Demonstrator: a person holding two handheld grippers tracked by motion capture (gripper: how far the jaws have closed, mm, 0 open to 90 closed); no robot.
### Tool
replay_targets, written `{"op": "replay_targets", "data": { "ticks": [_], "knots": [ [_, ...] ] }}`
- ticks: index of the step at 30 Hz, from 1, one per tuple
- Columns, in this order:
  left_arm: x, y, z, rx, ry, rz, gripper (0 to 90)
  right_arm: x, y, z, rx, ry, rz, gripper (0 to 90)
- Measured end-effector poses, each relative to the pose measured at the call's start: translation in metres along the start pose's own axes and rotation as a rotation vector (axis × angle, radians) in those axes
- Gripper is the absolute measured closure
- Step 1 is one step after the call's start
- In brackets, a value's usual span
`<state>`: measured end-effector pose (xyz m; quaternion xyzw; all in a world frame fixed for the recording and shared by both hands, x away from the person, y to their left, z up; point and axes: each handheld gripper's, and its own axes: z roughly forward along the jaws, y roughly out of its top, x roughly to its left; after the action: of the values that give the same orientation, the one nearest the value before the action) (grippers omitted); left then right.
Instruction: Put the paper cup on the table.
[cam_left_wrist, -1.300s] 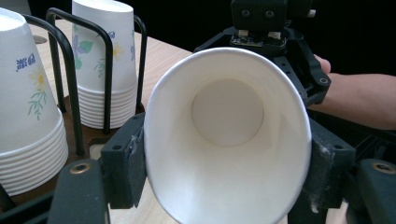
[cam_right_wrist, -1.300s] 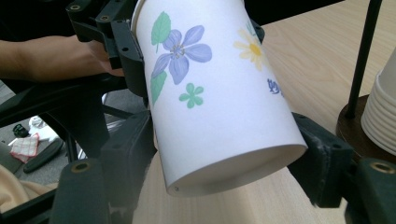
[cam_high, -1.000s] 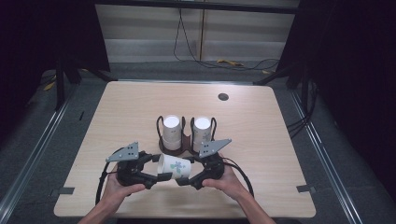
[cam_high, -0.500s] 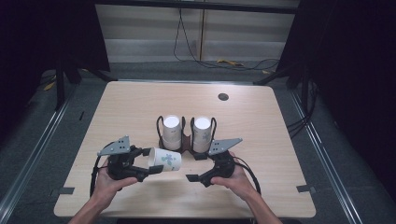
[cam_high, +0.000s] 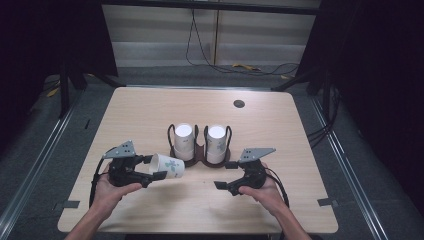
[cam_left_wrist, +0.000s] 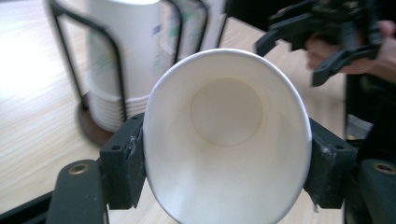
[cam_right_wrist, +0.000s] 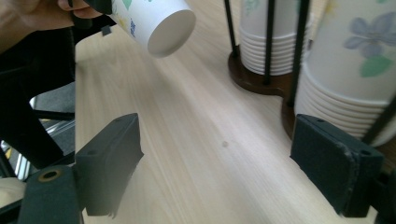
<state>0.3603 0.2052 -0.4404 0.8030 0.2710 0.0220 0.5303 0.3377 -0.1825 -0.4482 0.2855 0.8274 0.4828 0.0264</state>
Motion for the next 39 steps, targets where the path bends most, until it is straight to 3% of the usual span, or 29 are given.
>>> {"op": "replay_targets", "data": {
  "ticks": [6, 10, 12, 15, 23, 26, 30, 39],
  "knots": [
    [0.011, 0.000, -0.006, 0.018, 0.068, -0.048, 27.8, -0.007, -0.006, -0.008, -0.008, -0.079, 0.028, 16.2],
    [0.017, 0.003, -0.008, 0.053, 0.093, -0.044, 27.8, -0.010, -0.012, -0.009, 0.001, -0.101, 0.040, 16.4],
    [0.017, 0.005, -0.008, 0.079, 0.101, -0.016, 27.7, -0.013, -0.014, -0.010, -0.002, -0.112, 0.048, 16.5],
    [0.019, 0.009, -0.011, 0.095, 0.117, -0.012, 27.7, -0.015, -0.015, -0.013, -0.011, -0.120, 0.055, 16.6],
    [0.022, 0.017, -0.023, 0.141, 0.242, -0.052, 27.9, -0.013, -0.015, -0.010, -0.002, -0.123, 0.040, 17.1],
    [0.027, 0.018, -0.025, 0.161, 0.246, -0.075, 27.8, -0.012, -0.016, -0.010, 0.007, -0.125, 0.039, 17.1],
    [0.031, 0.019, -0.032, 0.174, 0.324, -0.051, 27.1, -0.012, -0.016, -0.011, 0.009, -0.128, 0.037, 17.3],
    [0.046, 0.014, -0.036, 0.268, 0.374, -0.073, 27.3, -0.010, -0.015, -0.006, 0.023, -0.125, 0.022, 18.5]
  ]
}}
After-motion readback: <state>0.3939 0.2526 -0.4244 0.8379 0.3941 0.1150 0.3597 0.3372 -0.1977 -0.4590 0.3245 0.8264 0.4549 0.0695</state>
